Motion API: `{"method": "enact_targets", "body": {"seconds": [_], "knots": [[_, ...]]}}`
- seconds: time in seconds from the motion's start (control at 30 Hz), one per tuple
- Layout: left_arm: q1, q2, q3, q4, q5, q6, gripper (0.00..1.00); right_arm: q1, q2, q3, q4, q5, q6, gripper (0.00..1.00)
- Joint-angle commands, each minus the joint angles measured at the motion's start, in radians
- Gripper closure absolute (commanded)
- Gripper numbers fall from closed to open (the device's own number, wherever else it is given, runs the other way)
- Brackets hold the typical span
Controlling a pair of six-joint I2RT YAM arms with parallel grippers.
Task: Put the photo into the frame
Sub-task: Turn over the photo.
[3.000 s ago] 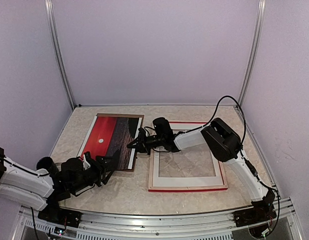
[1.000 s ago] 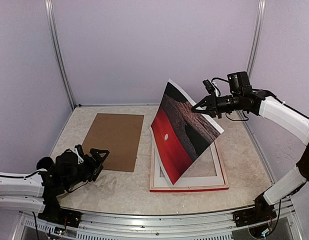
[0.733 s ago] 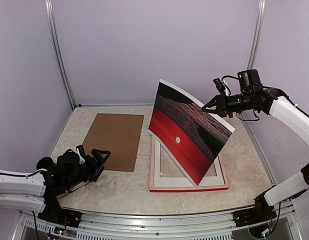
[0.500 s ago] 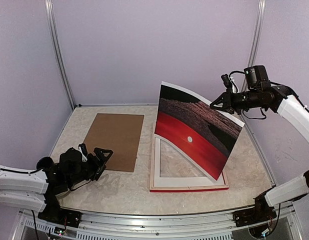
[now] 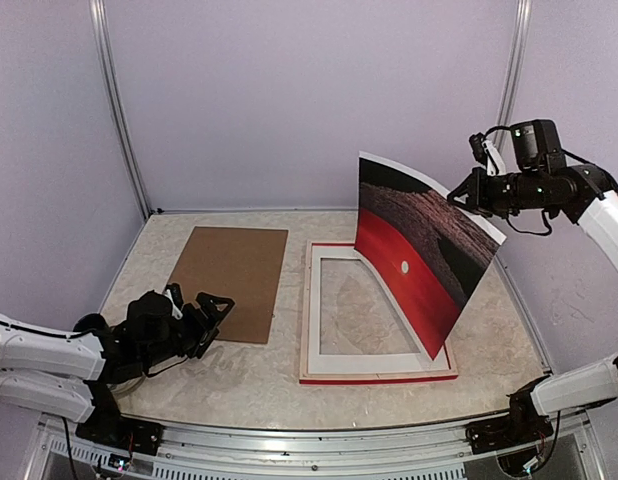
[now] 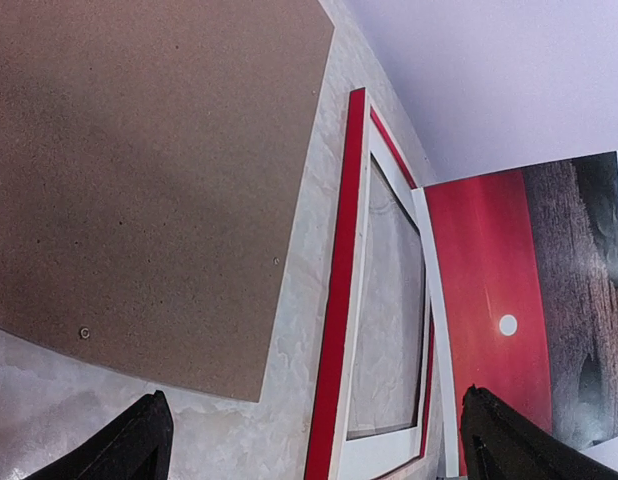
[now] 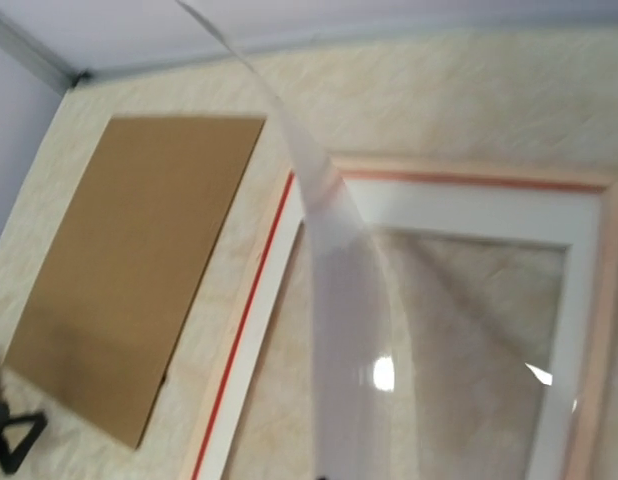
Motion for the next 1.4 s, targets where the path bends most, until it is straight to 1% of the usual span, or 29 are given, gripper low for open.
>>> {"method": "enact_targets", "body": {"seconds": [0.0, 0.1, 0.23, 0.37, 0.53, 0.77, 1.1, 1.23, 1.37], "knots": [[0.005, 0.022, 0.033, 0.029, 0.019, 0.022, 0.01, -0.008, -0.058, 0.06, -0.027, 0.138, -0.015, 0.98], [0.005, 0.03, 0.037, 0.029, 0.021, 0.024, 0.01, -0.008, -0.07, 0.077, -0.04, 0.173, -0.02, 0.98], [0.005, 0.034, 0.037, 0.03, 0.025, 0.023, 0.01, -0.007, -0.074, 0.066, -0.053, 0.173, -0.023, 0.98], [0.005, 0.036, 0.031, 0.029, 0.026, 0.019, 0.01, -0.006, -0.103, 0.003, -0.049, 0.166, -0.001, 0.98], [0.005, 0.038, 0.028, 0.031, 0.023, 0.019, 0.01, -0.004, -0.155, -0.053, -0.053, 0.215, 0.041, 0.98], [0.003, 0.068, 0.035, 0.051, 0.034, 0.02, 0.01, 0.015, -0.197, -0.144, -0.011, 0.243, 0.058, 0.97], [-0.001, 0.099, 0.061, 0.055, 0.036, 0.031, 0.01, 0.049, -0.223, -0.157, 0.031, 0.383, 0.076, 0.97], [-0.003, 0.123, 0.088, 0.054, 0.045, 0.042, 0.01, 0.06, -0.235, -0.164, 0.059, 0.404, 0.089, 0.97], [-0.006, 0.156, 0.103, 0.067, 0.054, 0.044, 0.01, 0.08, -0.215, -0.181, 0.076, 0.396, 0.092, 0.97]]}}
